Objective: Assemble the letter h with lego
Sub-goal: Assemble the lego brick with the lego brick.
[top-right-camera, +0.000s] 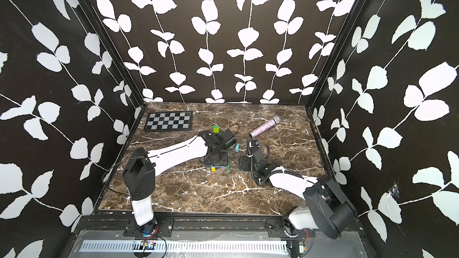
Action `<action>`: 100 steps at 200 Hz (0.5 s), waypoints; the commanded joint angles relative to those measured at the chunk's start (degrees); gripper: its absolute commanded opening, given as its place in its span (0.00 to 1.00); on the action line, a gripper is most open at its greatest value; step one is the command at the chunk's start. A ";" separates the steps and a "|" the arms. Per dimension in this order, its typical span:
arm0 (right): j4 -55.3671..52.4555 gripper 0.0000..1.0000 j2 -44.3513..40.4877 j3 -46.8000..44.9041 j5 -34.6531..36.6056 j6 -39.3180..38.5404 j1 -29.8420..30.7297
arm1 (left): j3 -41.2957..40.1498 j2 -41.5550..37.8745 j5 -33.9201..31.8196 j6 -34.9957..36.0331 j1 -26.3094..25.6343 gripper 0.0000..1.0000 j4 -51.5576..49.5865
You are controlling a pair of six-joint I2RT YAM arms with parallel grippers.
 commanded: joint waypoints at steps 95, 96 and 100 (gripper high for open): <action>0.36 0.82 3.06 0.58 -2.32 5.46 -2.98 | 4.62 5.27 1.17 -10.57 -0.01 0.03 -1.94; 0.39 0.82 3.10 0.62 -2.34 5.50 -2.98 | 4.66 5.34 1.20 -10.63 -0.01 0.03 -1.85; 0.55 0.82 3.17 0.59 -2.47 5.54 -2.99 | 4.71 5.48 1.34 -10.69 -0.01 0.04 -1.62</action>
